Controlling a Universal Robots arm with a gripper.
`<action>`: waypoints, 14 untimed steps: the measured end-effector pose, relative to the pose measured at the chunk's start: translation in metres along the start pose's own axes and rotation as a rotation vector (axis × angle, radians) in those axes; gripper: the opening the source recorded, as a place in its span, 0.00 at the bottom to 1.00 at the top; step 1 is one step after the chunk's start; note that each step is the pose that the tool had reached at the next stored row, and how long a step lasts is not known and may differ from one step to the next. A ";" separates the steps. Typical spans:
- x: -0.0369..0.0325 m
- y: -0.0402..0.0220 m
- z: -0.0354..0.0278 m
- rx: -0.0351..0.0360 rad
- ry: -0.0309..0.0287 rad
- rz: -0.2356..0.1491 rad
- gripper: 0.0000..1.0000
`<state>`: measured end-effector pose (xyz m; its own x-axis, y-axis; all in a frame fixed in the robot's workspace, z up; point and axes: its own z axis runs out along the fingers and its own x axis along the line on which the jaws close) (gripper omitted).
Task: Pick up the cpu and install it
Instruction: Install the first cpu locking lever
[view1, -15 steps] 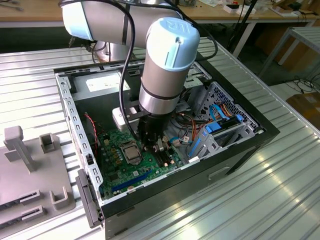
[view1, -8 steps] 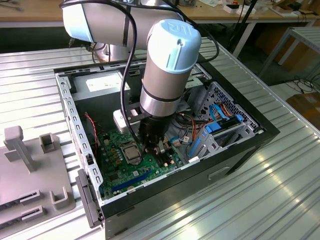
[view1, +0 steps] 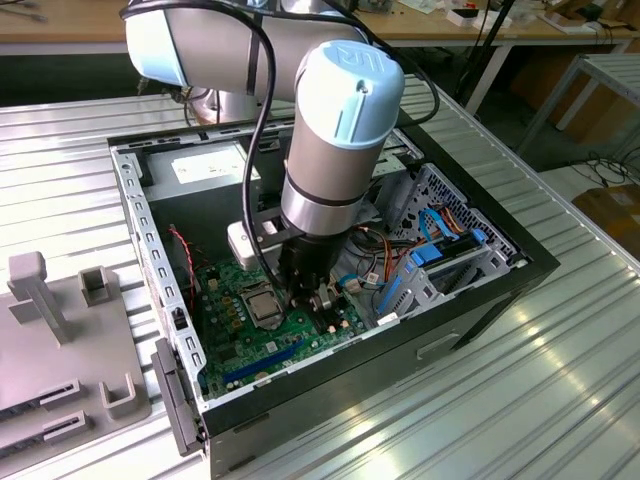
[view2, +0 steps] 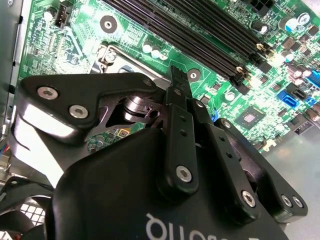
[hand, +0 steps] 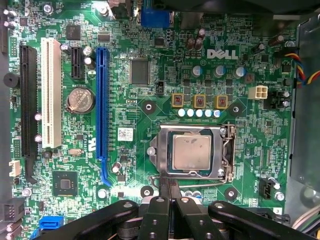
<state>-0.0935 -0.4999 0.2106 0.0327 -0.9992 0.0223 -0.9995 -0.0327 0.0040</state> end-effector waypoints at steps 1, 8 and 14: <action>0.0000 -0.0001 0.0002 0.0000 0.0004 0.000 0.11; -0.0001 -0.0004 0.0013 -0.0001 0.0047 0.000 0.11; 0.0000 -0.0017 0.0020 0.0009 0.0078 0.000 0.11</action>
<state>-0.0917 -0.4998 0.2086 0.0327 -0.9990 0.0301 -0.9995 -0.0326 0.0032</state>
